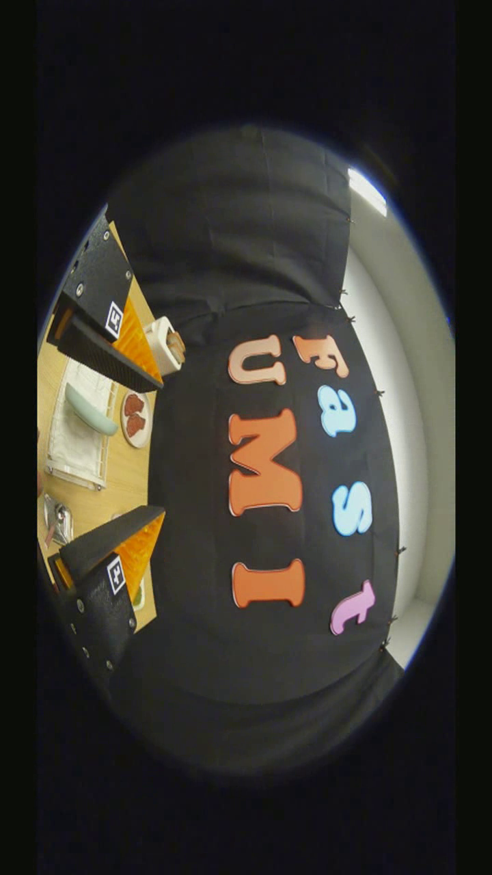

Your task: Take the plate from the dish rack, then take the spoon from the basket and place it into the plate.

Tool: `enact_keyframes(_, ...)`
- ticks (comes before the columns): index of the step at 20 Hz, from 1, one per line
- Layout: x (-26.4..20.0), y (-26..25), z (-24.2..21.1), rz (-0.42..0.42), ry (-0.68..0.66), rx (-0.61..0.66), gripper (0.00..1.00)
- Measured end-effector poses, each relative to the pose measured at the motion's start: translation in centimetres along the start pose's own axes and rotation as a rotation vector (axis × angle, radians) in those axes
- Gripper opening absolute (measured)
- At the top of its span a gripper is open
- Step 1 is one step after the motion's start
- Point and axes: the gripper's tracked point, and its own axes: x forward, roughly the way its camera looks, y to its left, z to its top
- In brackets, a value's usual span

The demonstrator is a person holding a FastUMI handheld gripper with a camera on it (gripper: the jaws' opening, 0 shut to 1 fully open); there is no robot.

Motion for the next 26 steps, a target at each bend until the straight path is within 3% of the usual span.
enact_keyframes(9, 4.5, 3.7, -8.1, 0.092, 0.380, 0.105, 0.97)
enact_keyframes(21, 9.1, 4.9, -17.8, 0.082, 0.778, 0.128, 0.91)
enact_keyframes(26, 10.8, 5.4, -20.9, 0.031, 0.902, 0.144, 0.74)
